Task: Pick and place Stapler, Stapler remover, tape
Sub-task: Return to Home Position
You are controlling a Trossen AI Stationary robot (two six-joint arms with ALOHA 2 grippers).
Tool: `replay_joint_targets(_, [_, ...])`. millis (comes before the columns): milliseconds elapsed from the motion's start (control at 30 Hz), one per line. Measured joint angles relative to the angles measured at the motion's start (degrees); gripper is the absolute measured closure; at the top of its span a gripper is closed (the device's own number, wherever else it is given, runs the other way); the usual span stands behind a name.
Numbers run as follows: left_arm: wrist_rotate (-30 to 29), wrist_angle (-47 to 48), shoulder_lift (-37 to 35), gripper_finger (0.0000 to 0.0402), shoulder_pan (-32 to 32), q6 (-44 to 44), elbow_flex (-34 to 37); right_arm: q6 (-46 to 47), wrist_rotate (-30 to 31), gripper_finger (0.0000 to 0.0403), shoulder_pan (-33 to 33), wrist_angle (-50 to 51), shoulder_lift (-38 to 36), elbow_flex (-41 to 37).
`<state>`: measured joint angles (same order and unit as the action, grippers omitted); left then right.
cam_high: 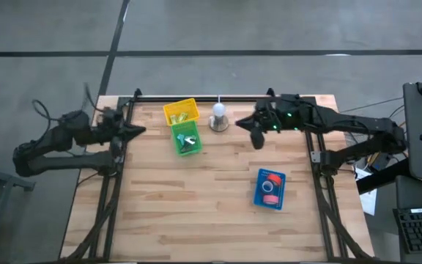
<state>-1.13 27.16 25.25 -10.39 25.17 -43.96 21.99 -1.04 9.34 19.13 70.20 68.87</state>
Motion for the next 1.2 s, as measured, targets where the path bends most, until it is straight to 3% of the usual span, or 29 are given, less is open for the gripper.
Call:
replay_joint_targets(100, [0.5, 2.1, -2.1, 0.0391, 0.0, -0.3, 3.5, 0.3, 4.0, 0.0394, 0.2, 2.7, -6.4, -6.8])
replay_joint_targets(233, [0.9, 7.6, -4.3, 0.0379, 0.0, -3.3, 7.1, -1.5, 4.2, 0.0394, 0.6, 7.9, -15.3, -14.8])
replay_joint_targets(467, [1.6, -9.0, -7.9, 0.0376, 0.1, -8.7, 16.8, 0.2, 2.3, 0.0394, 0.0, -6.1, -27.2, -31.2])
replay_joint_targets(867, [-1.0, -9.2, -21.7, 0.0377, 0.1, -10.0, 22.1, -5.7, 1.3, 0.0394, -0.7, -6.8, -48.8, -46.4])
replay_joint_targets(1200, [0.2, -13.2, -25.2, 0.0378, 0.1, -9.7, 30.8, -8.9, 0.6, 0.0394, -0.7, -26.6, -60.4, -62.2])
